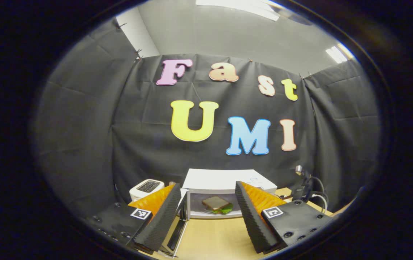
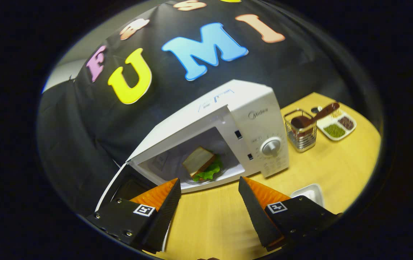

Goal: Open the microwave oven with the left hand, put the food in, and close the microwave oven.

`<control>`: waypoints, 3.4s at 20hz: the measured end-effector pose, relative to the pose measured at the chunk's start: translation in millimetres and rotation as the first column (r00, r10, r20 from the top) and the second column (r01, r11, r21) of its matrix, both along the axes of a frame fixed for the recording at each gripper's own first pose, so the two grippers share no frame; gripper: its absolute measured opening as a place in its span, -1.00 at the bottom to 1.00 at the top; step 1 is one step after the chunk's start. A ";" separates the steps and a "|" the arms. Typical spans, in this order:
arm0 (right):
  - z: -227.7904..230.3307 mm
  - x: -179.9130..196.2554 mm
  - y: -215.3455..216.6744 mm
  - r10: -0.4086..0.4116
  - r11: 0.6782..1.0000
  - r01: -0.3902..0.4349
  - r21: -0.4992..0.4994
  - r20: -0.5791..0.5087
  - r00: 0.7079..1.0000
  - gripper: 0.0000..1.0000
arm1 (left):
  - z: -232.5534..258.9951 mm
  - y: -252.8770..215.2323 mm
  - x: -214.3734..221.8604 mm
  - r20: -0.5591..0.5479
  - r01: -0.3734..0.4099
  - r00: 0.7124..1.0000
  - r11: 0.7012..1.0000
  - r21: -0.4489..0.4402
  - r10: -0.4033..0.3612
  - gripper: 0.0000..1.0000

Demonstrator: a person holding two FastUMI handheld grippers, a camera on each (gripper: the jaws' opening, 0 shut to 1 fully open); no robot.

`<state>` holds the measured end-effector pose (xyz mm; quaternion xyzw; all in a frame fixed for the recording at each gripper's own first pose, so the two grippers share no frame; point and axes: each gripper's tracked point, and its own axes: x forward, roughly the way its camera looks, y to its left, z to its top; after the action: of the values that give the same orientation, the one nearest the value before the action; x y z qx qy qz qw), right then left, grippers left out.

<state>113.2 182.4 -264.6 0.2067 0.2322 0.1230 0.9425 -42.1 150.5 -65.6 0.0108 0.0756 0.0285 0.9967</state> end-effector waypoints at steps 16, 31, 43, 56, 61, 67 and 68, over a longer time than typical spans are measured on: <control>195.7 -104.4 -101.5 -0.071 0.941 0.206 -0.270 0.437 0.897 0.92 | 5.4 -79.9 12.8 0.035 0.127 0.991 0.991 0.033 -0.128 0.94; 208.6 -101.4 -76.8 -0.038 0.949 0.177 -0.261 0.465 0.885 0.92 | -22.1 46.9 -31.3 -0.092 -0.041 0.995 0.994 0.103 0.051 -0.87; 193.2 -98.8 -75.9 -0.034 0.945 0.169 -0.279 0.432 0.901 0.92 | -150.2 184.8 -125.5 -0.385 -0.250 0.879 0.959 0.131 0.281 -0.82; 180.7 -98.7 -78.8 -0.024 0.946 0.150 -0.287 0.399 0.917 0.92 | -179.3 109.0 -123.7 -0.457 -0.116 0.879 0.991 0.067 0.134 -0.87; 178.4 -98.2 -87.7 -0.034 0.944 0.160 -0.289 0.395 0.918 0.92 | -181.3 41.6 -110.2 -0.474 0.014 0.881 1.000 0.015 -0.005 -0.82; 180.1 -95.7 -116.9 -0.076 0.933 0.206 -0.294 0.401 0.913 0.92 | -187.7 -26.0 -82.1 -0.484 0.155 0.862 0.987 -0.035 -0.152 -0.82; 181.9 -93.3 -121.3 -0.085 0.933 0.215 -0.290 0.403 0.911 0.92 | -188.8 -33.8 -77.2 -0.486 0.171 0.858 0.985 -0.037 -0.168 -0.87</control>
<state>20.0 61.2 -82.7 0.0362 0.0438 0.0471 0.9973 -119.3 116.7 -254.3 0.0280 0.3226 -0.0626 0.9441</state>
